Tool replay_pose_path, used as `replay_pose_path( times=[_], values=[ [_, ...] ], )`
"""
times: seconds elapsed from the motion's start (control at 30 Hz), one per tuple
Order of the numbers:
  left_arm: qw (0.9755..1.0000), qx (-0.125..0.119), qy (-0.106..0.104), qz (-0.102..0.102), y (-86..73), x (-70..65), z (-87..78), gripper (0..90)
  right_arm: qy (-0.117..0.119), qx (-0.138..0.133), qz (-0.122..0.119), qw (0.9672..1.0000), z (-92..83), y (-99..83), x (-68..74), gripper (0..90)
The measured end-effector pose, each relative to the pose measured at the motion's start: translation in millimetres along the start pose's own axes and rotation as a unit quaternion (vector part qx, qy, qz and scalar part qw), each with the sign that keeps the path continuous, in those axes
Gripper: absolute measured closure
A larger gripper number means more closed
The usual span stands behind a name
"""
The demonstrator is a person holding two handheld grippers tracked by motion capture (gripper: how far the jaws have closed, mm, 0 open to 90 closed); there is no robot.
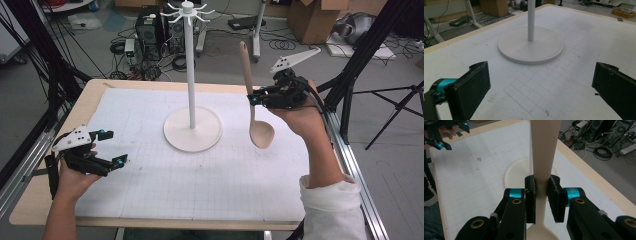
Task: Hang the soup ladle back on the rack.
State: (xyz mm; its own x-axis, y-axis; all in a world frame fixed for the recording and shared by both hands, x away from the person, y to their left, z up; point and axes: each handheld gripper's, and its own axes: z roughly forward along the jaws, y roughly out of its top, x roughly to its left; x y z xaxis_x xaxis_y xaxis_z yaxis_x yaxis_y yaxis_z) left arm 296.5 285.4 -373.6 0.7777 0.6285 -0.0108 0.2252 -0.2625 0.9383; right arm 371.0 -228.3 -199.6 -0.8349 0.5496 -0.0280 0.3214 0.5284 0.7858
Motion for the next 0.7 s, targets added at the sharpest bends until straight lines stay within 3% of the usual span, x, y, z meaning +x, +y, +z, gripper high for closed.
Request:
replay_pose_path(
  times=[0.7],
  values=[
    [1.0,-0.002,-0.002,0.002,0.9,0.1,-0.5,2.1,0.005,0.015,-0.022,0.9996,1.1,45.6,-3.4,77.5]
  ],
)
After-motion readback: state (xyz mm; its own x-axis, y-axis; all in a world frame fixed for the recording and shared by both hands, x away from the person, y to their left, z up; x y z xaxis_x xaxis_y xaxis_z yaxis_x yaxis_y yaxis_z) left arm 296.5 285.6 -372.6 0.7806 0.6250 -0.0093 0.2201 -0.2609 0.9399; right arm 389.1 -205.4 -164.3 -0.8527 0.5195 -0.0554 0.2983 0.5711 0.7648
